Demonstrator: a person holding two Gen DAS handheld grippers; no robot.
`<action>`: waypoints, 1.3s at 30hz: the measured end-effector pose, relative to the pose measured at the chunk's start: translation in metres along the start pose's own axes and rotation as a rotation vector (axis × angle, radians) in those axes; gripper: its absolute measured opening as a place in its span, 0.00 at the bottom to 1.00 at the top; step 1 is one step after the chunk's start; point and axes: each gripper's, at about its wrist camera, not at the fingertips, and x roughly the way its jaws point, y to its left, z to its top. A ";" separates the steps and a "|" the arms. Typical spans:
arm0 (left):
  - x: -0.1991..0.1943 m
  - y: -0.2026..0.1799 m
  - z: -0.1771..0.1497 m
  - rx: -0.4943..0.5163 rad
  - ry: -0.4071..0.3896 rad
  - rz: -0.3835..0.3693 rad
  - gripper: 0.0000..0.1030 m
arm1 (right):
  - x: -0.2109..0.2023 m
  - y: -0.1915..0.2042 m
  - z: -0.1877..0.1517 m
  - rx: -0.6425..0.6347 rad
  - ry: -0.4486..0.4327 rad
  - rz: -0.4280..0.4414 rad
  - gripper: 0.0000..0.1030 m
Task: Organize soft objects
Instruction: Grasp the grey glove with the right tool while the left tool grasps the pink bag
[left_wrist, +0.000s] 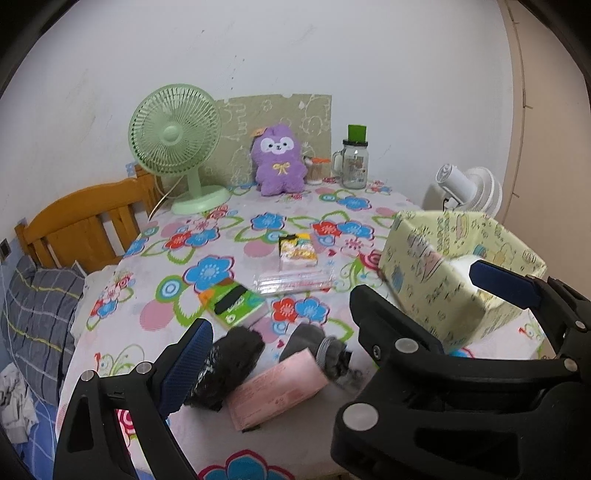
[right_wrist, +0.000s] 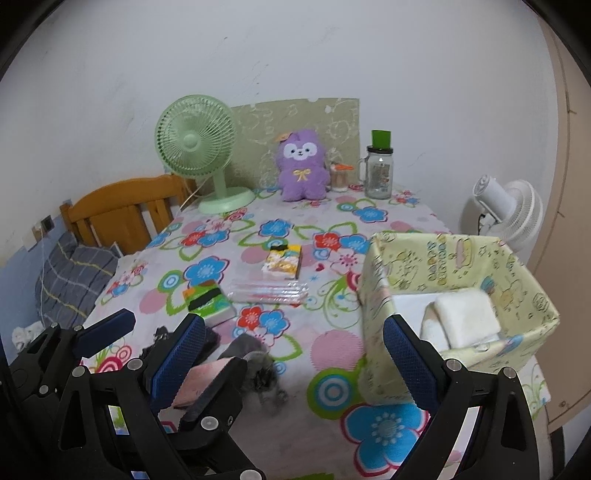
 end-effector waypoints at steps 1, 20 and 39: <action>0.001 0.001 -0.003 -0.003 0.003 -0.003 0.93 | 0.001 0.001 -0.003 -0.002 0.003 0.005 0.96; 0.023 0.020 -0.051 -0.022 0.083 -0.014 0.92 | 0.029 0.027 -0.046 -0.088 0.044 0.034 0.94; 0.068 0.027 -0.058 -0.038 0.173 -0.026 0.84 | 0.070 0.018 -0.055 -0.067 0.134 0.023 0.92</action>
